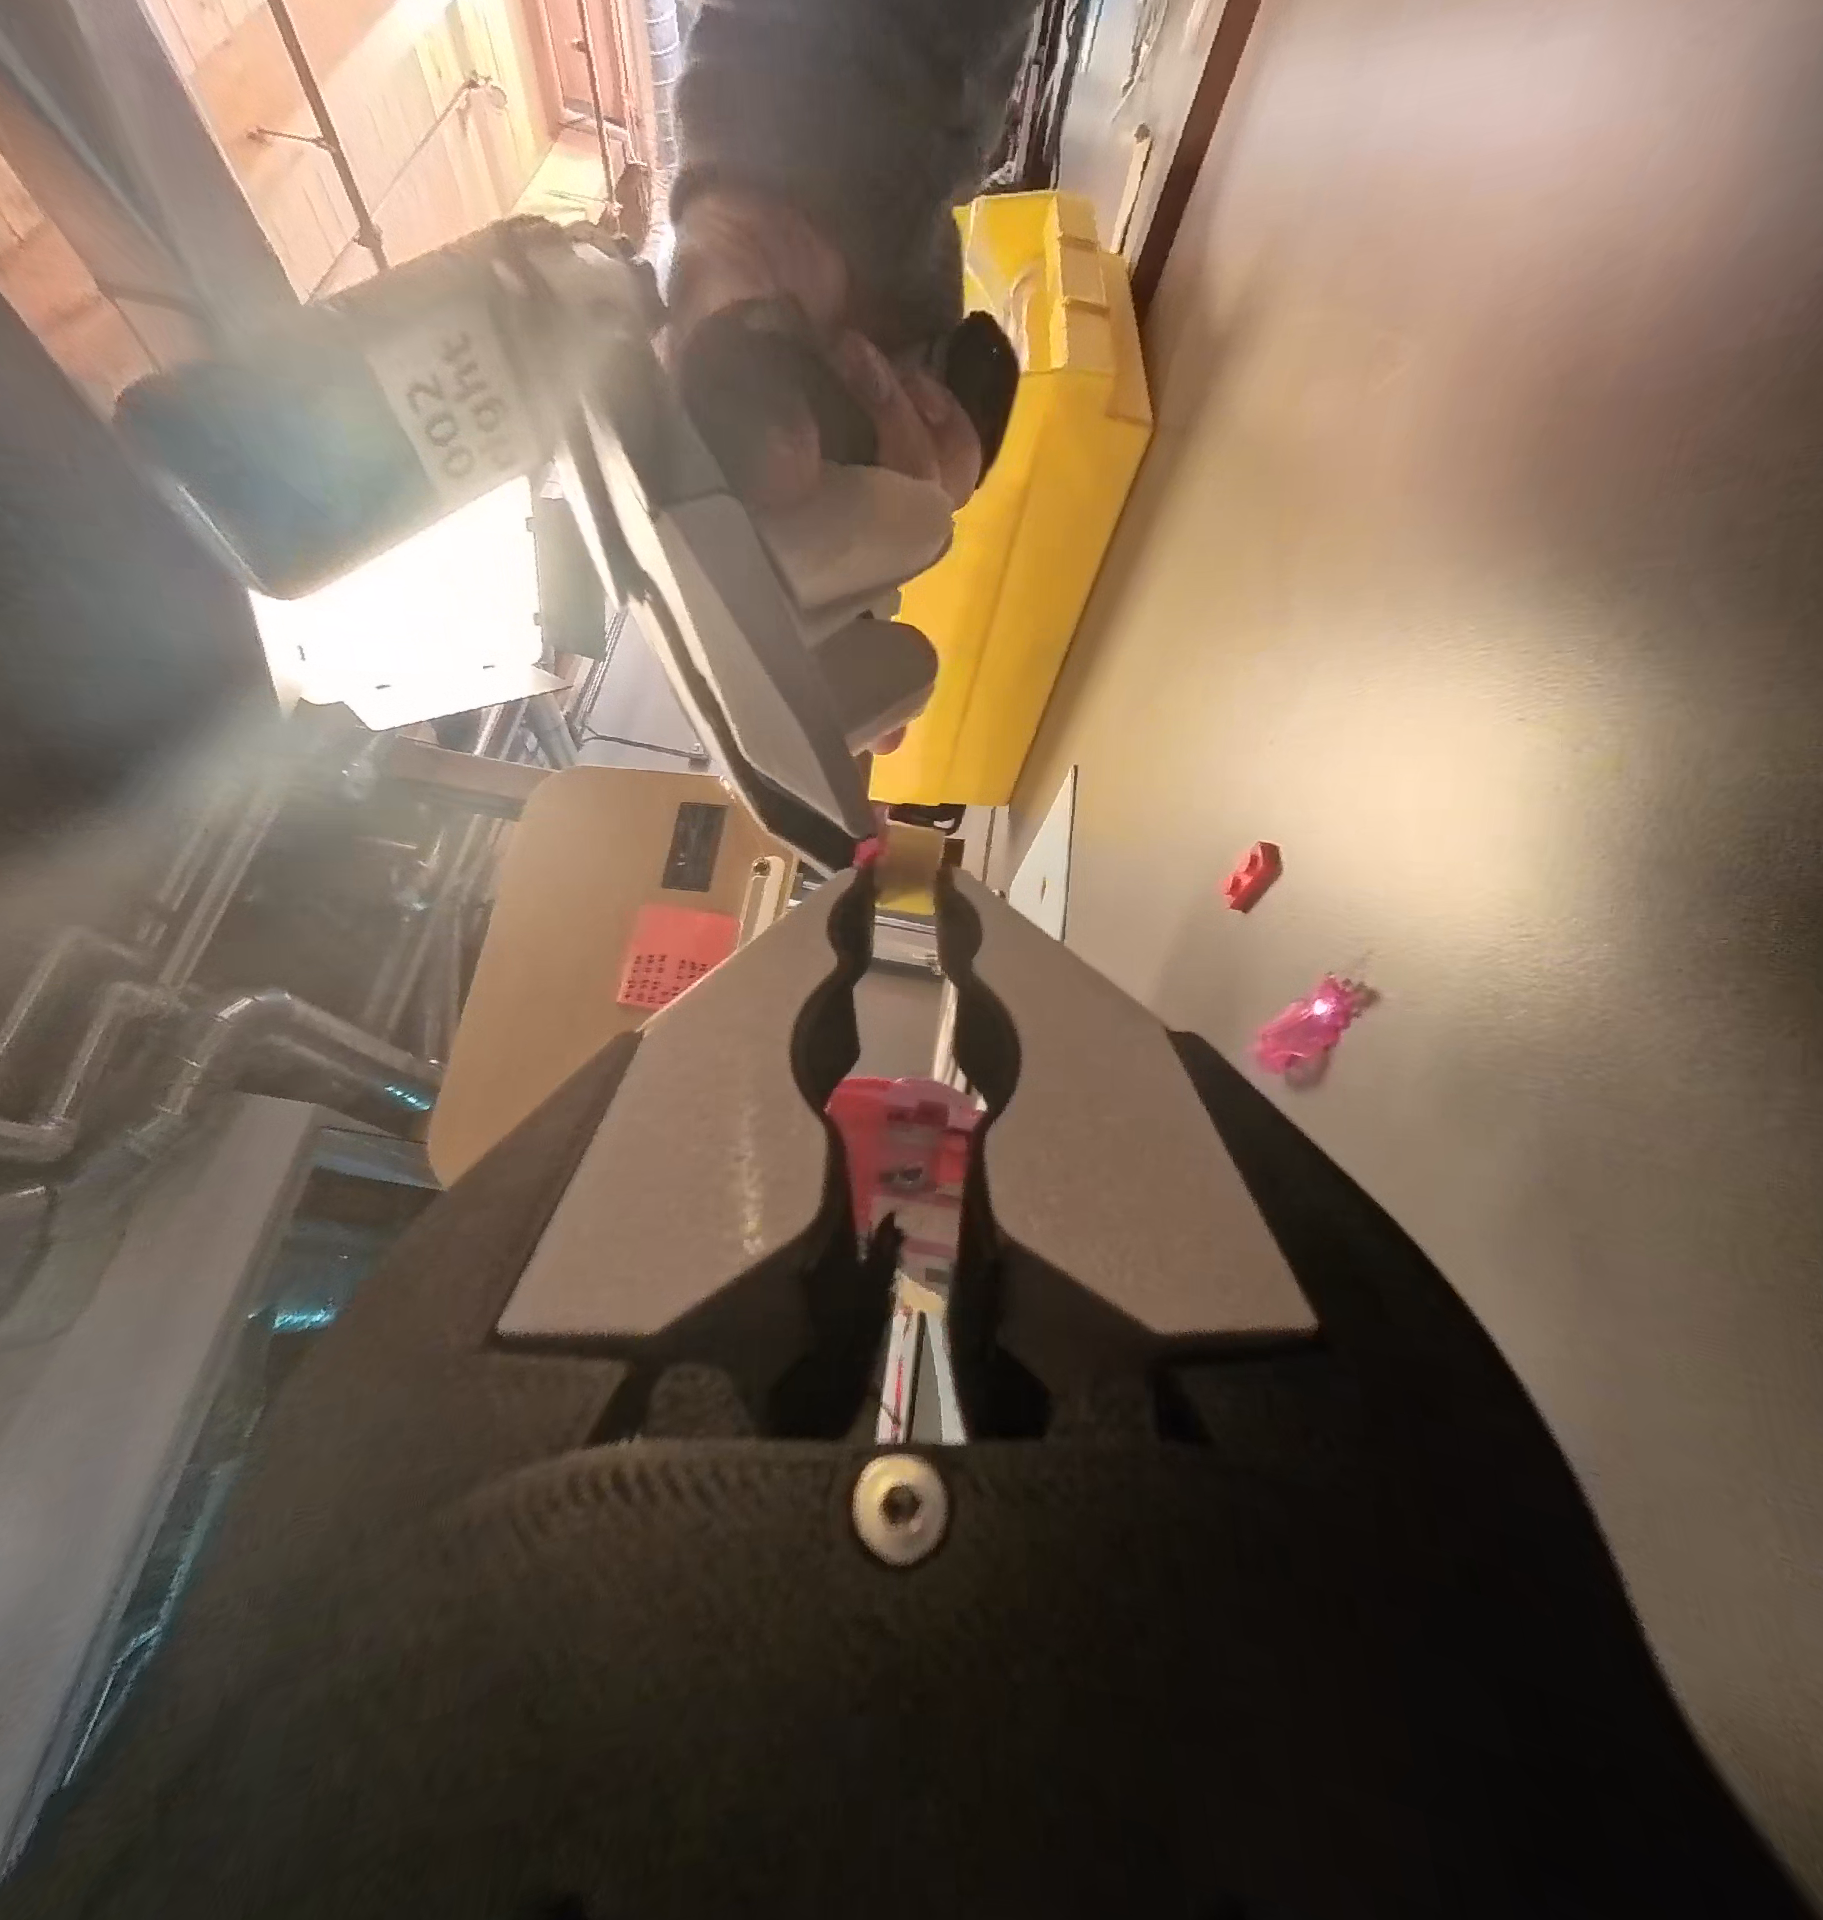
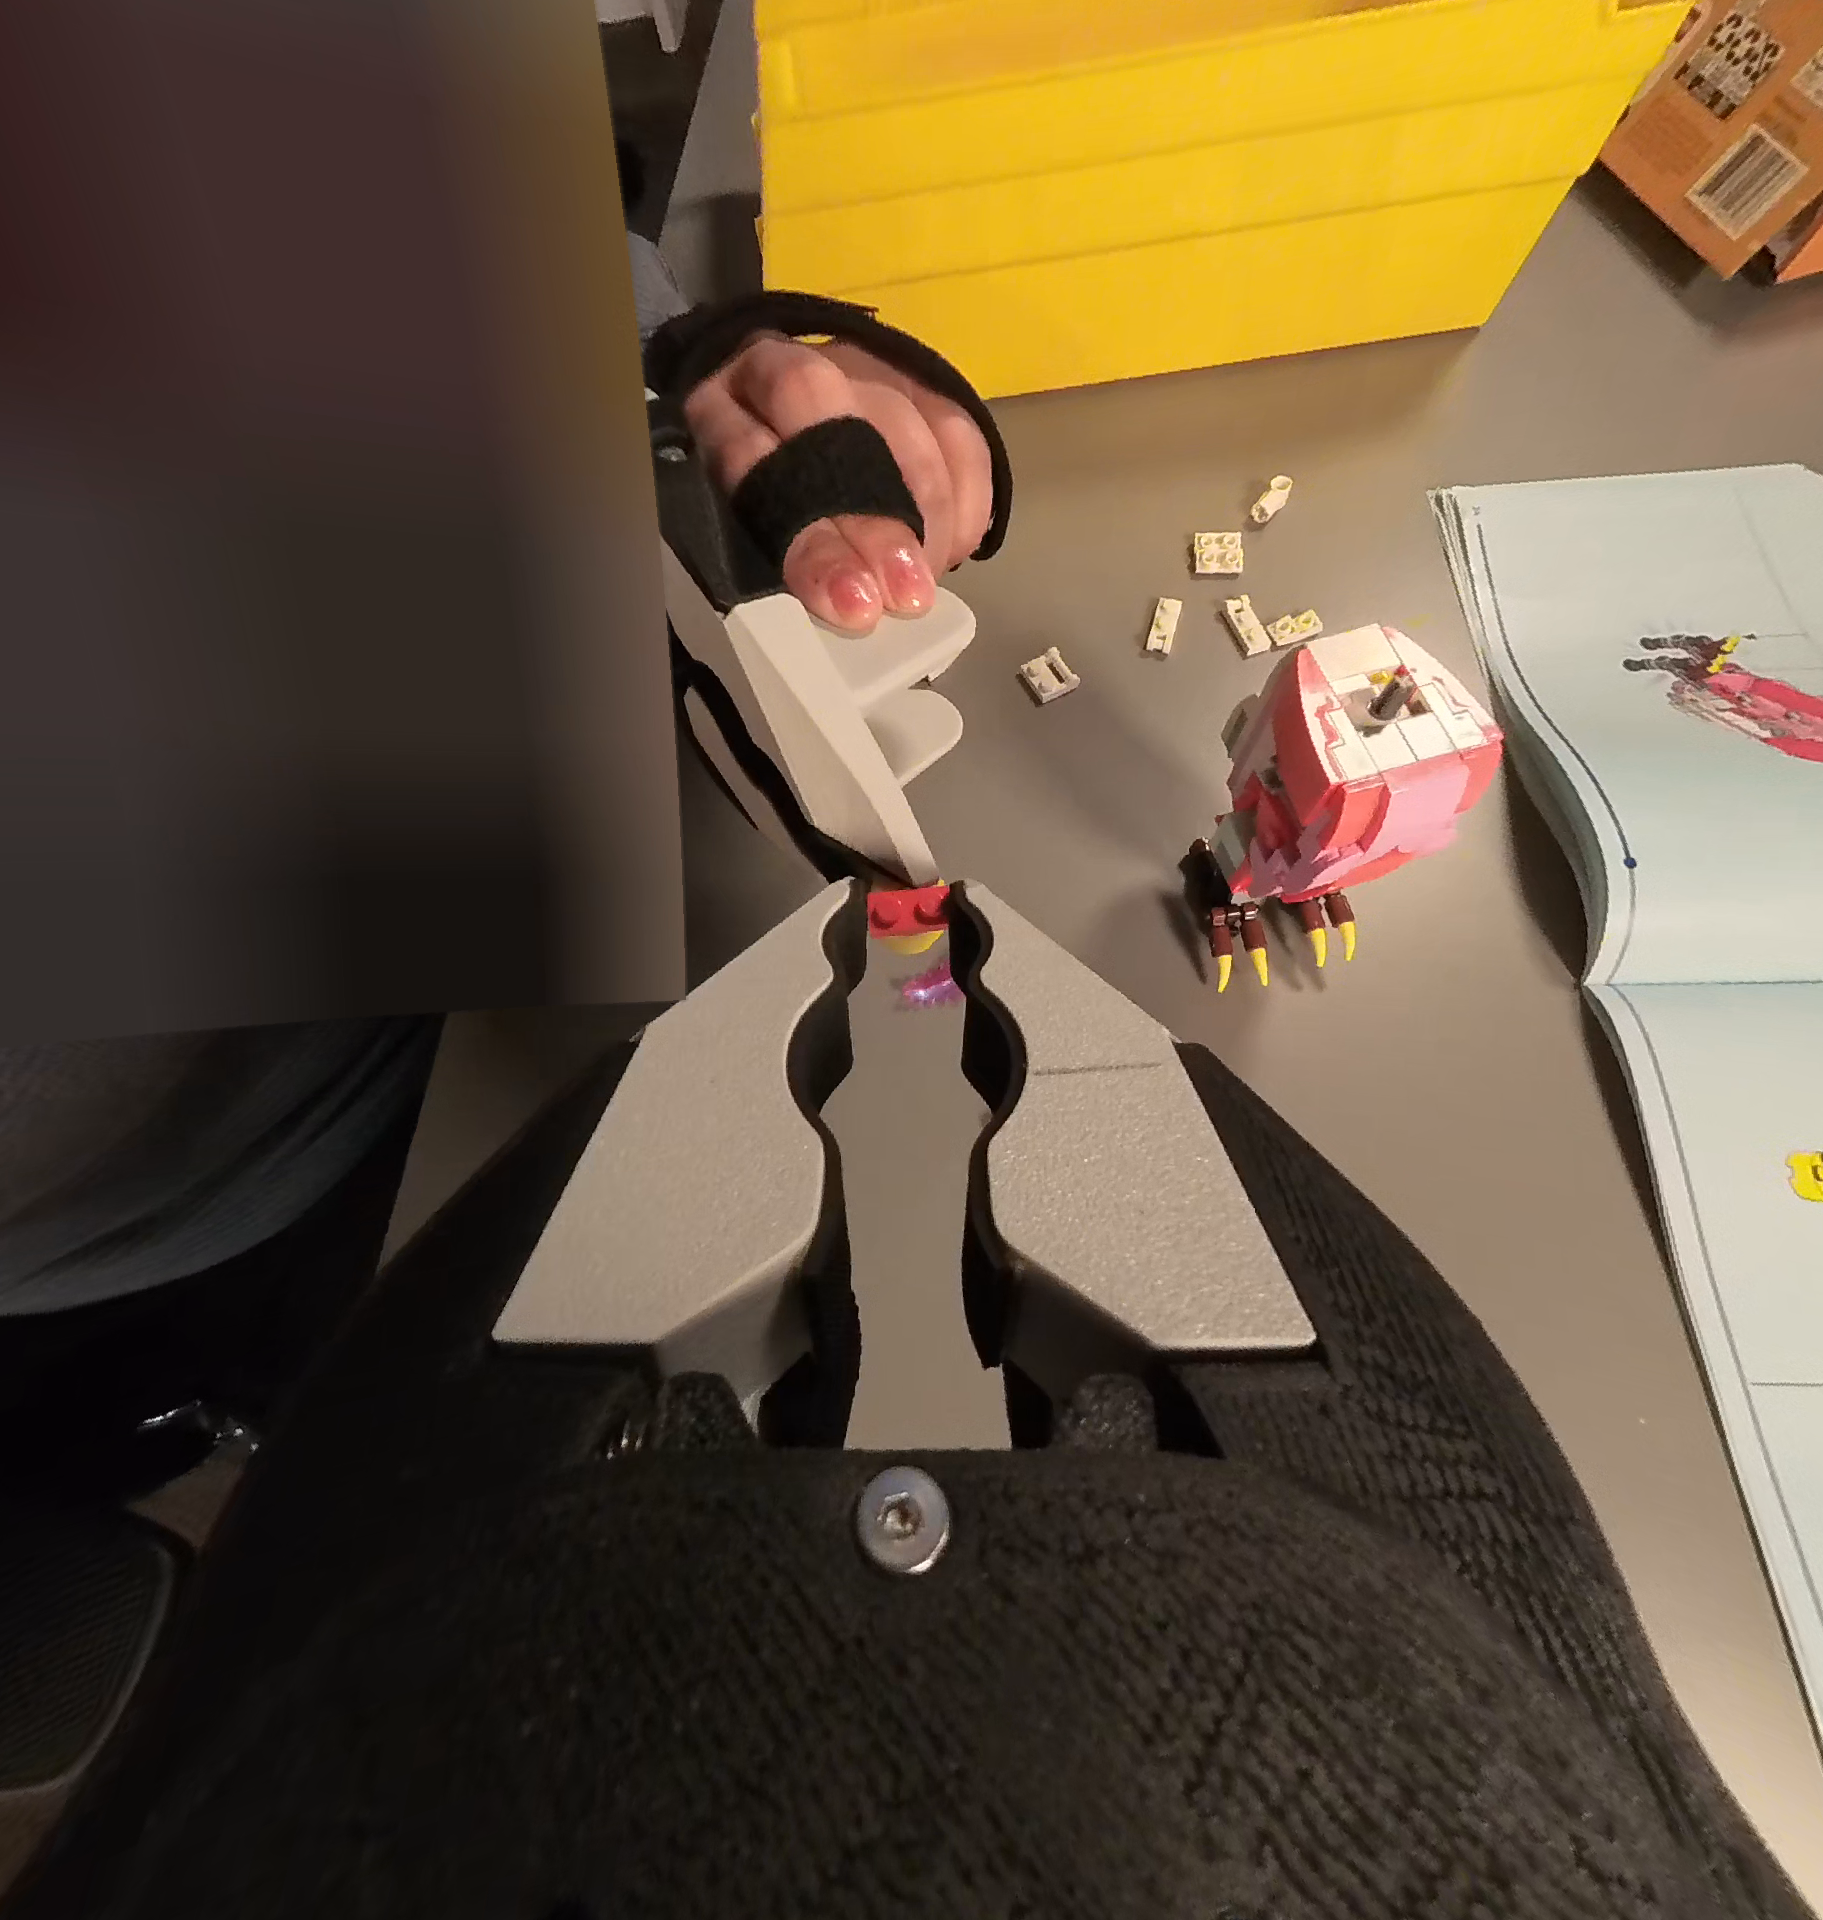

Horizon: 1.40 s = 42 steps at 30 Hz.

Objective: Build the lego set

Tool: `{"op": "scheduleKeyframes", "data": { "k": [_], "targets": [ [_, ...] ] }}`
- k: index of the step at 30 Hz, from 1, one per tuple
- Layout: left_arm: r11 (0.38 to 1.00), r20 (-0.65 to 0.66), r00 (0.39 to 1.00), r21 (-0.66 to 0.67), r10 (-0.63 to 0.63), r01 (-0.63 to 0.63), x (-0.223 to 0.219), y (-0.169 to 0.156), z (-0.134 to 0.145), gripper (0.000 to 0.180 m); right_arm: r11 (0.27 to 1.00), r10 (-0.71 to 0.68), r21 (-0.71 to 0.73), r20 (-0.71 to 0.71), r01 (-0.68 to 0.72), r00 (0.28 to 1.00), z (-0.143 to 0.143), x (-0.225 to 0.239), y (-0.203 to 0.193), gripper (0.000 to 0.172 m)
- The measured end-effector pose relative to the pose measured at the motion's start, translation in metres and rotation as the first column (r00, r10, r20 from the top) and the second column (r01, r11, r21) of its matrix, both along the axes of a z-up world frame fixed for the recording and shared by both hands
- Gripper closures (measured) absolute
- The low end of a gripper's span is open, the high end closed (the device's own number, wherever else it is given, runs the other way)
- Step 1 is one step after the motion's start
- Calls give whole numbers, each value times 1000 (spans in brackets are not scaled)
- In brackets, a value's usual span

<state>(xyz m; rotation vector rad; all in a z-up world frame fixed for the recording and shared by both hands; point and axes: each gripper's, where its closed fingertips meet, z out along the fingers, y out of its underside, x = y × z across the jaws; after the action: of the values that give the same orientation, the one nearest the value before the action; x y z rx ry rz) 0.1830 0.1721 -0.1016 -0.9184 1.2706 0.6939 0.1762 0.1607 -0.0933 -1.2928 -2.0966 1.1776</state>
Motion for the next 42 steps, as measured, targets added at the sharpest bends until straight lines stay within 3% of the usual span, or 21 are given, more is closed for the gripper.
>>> {"op": "scheduleKeyframes", "data": {
  "k": [12,18,29,35,42],
  "targets": [
    [1000,10,1000,11,6,-6,-1,0,3,171,1000,-2,3,-26,2,1000,8,-4,-2,159],
    [998,-11,998,-19,56,-56,-9,8,-2,171,992,-126,17,-76,127,989,11,1,21,156],
    [989,61,990,-83,127,-122,-33,19,1,171,978,-209,19,151,209,966,-78,16,3,149],
    [988,51,991,-98,124,-119,-32,19,-2,171,936,-346,-17,149,352,926,-85,11,8,149],
    [986,49,990,-113,132,-125,-33,20,-4,171,830,-557,40,115,556,823,-86,7,12,149]
  ]
}}
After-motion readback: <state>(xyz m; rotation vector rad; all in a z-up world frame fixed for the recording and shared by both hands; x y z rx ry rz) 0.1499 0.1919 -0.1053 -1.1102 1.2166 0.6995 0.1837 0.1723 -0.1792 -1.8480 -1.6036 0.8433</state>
